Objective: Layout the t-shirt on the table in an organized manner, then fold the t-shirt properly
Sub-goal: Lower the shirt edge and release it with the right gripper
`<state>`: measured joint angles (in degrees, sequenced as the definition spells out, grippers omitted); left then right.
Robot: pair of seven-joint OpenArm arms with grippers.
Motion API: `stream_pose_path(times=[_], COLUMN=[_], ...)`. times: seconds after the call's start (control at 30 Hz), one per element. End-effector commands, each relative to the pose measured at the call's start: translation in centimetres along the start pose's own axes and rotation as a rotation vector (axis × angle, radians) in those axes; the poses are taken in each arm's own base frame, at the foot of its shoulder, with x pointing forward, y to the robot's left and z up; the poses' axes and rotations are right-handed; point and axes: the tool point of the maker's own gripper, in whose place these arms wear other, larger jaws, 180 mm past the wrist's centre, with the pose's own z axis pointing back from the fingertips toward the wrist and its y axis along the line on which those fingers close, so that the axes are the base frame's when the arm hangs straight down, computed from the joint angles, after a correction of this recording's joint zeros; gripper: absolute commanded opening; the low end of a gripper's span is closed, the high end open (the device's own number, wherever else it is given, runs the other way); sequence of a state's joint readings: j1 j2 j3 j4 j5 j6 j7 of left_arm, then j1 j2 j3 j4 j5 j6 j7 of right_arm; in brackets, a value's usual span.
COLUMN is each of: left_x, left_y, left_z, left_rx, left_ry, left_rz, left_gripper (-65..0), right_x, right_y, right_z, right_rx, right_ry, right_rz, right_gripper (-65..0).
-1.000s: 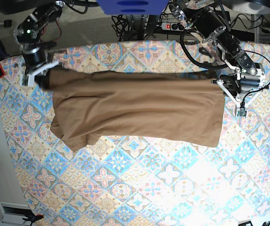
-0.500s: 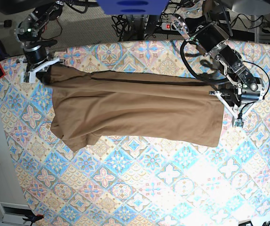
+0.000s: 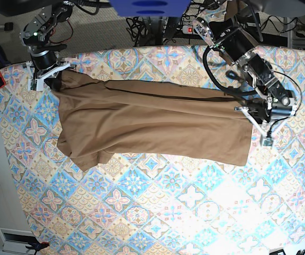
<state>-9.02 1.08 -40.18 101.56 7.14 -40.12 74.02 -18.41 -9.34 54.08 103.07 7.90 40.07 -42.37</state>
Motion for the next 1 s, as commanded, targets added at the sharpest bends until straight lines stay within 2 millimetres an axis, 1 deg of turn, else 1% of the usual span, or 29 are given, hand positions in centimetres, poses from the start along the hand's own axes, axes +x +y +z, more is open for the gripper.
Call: stream_pose_path(times=[0.0, 0.13, 0.23, 0.27, 0.37, 0.47, 0.5, 0.6, 0.83, 0.97], left_x=[1.3, 1.0, 0.9, 0.9, 0.8, 0.7, 0.7, -0.1, -0.8, -0.8], left_y=[0.7, -0.2, -0.6, -0.6, -0.8, -0.8, -0.6, -0.6, -0.6, -0.6], left_z=[0.1, -1.9, -2.6, -2.6, -2.7, -2.7, -2.7, -2.8, -2.8, -2.8], left_rx=[0.009, -0.043, -0.064, -0.067, -0.071, -0.070, -0.066, -0.065, -0.063, -0.063], left_ry=[-0.042, -0.051, -0.058, -0.059, -0.056, -0.053, -0.053, -0.038, -0.028, -0.026], left_rz=[-0.003, 0.002, 0.007, 0.008, 0.011, 0.012, 0.011, 0.008, 0.006, 0.006], left_gripper=[-65.0, -65.0, -65.0, -65.0, -65.0, -65.0, -65.0, -65.0, -65.0, -65.0], right_x=[1.3, 1.2, 0.4, 0.4, 3.5, 5.1, 5.2, 5.2, 4.9, 4.9], right_y=[-0.2, -0.2, -0.7, -0.9, -1.2, -1.3, -1.3, -1.4, -1.3, -1.3], right_z=[0.2, 0.2, 0.1, -0.1, -1.5, -2.1, -2.2, -2.2, -2.3, -2.3], right_rx=[-0.001, -0.002, -0.033, -0.046, -0.079, -0.098, -0.102, -0.105, -0.100, -0.101], right_ry=[-0.049, -0.044, 0.005, 0.019, -0.022, -0.044, -0.042, -0.038, -0.032, -0.031], right_rz=[0.008, 0.012, 0.054, 0.074, 0.122, 0.145, 0.150, 0.153, 0.147, 0.148], right_gripper=[-65.0, -65.0, -65.0, -65.0, -65.0, -65.0, -65.0, -65.0, -65.0, -65.0])
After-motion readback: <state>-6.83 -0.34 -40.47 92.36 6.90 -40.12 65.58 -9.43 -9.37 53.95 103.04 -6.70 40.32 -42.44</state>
